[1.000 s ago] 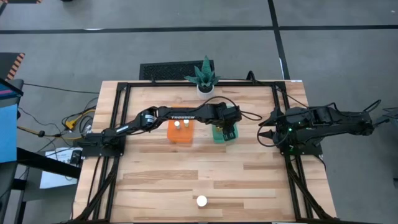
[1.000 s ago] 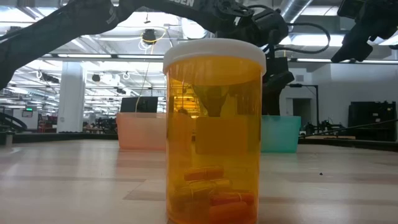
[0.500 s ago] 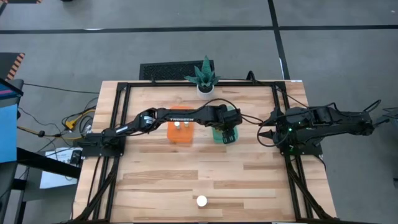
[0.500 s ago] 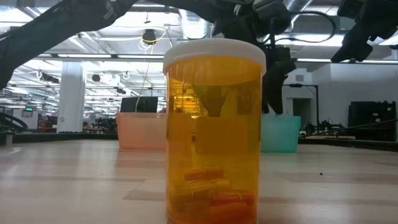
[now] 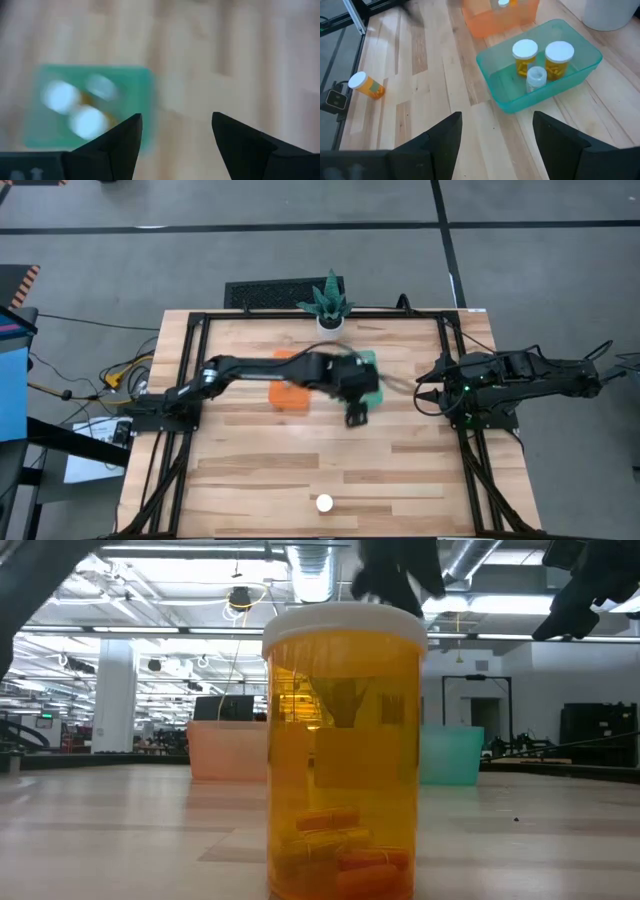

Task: Pick and place medicine bottles into bin by pill shape (circle, oval)
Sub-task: Put the orange pill bottle into the green bin

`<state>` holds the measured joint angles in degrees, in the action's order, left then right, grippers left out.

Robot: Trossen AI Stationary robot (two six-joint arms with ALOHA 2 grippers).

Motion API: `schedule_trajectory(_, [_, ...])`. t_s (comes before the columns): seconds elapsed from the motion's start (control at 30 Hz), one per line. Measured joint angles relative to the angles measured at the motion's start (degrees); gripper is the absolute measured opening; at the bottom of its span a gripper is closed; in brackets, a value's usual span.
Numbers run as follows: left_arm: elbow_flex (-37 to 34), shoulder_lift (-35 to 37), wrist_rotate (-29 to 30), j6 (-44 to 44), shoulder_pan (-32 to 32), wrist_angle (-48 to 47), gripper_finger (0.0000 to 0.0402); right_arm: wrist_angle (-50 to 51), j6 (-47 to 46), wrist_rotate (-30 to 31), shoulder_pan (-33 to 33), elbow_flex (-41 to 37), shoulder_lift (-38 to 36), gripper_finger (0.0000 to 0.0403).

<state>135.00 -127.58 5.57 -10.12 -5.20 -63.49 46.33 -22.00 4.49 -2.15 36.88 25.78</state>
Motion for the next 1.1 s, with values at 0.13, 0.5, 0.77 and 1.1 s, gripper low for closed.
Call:
schedule_trajectory(0.13, [-0.02, 2.73, -2.54, -5.37, -6.72, -2.15, 0.0234, 0.03, 0.03, -0.01, -0.01, 0.00, 0.01, 0.0255])
schedule_trajectory(0.5, [-0.15, -1.93, 11.04, -10.61, -25.17, -0.98, 0.0234, 0.00, 0.17, -0.02, -0.02, 0.00, 0.02, 0.0255])
schedule_trajectory(0.77, [-0.22, -9.27, 3.54, -17.10, -27.79, 2.59, 0.0264, 0.02, 0.15, -0.04, -0.02, 0.00, 0.02, 0.0255])
schedule_trajectory(1.1, [-0.17, -10.50, 4.27, -17.10, -28.08, -0.94, 0.0330, -0.03, -0.04, -0.07, -0.02, 0.00, 0.00, 0.0255])
